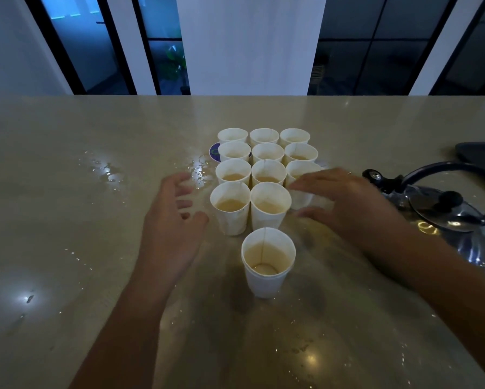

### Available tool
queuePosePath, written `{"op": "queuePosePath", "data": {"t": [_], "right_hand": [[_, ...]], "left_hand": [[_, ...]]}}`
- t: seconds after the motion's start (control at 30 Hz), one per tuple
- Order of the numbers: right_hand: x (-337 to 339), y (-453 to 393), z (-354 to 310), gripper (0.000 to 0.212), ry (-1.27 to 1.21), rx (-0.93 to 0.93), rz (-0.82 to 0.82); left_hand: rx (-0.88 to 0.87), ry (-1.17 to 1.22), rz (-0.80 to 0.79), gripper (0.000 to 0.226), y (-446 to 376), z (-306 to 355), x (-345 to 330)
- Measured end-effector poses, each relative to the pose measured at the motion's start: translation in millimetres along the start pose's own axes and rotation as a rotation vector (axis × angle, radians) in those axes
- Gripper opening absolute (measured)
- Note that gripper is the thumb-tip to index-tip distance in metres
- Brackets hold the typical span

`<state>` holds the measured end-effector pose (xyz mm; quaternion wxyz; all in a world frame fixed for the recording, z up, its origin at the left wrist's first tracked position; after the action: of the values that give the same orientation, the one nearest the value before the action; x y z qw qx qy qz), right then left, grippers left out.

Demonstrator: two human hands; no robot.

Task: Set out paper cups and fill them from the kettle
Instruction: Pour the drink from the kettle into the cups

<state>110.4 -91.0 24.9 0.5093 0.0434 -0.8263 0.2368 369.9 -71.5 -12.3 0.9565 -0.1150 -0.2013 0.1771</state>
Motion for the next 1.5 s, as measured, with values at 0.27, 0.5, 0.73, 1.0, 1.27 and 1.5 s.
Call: {"op": "queuePosePath", "data": {"t": [0.27,0.5,0.73,1.0,1.27,1.5], "right_hand": [[98.2,7.7,51.9,0.028,0.223,-0.239,0.041],[115.8,38.8,112.0,0.034,0.255,-0.375,0.029],[104.9,54.4,158.5,0.032,-0.051,-0.529,0.139],[108.8,48.7,155.8,0.002,-0.158,-0.457,0.125],[122.7,25.4,110.3,0.014,-0.114,-0.324,0.15],[122.5,0.2,53.0,0.022,-0.017,-0.206,0.117]], "left_hand": [[-0.382,-0.092,-0.296,0.032,-6.1,127.9,-51.3],[-0.605,-0.398,-0.755,0.028,-11.4,178.9,-184.3],[-0.849,-0.691,-0.814,0.03,1.1,188.5,-270.3],[-0.827,-0.744,-0.85,0.037,-1.8,193.1,-273.3],[-0.79,-0.78,-0.801,0.034,-21.1,201.8,-228.6],[-0.744,-0.805,-0.757,0.034,-33.9,197.8,-171.8]]}}
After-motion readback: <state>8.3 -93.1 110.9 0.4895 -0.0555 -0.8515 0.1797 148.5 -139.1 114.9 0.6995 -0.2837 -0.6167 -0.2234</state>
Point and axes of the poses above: each hand's wrist, its own y-axis away from the middle knuckle, its own x-axis out of the back of the hand, z = x × y, the point moved 5 cm from there along -y, towards the middle knuckle, and after that the axes turned 4 degrees about -x, right-handed, at the moved point
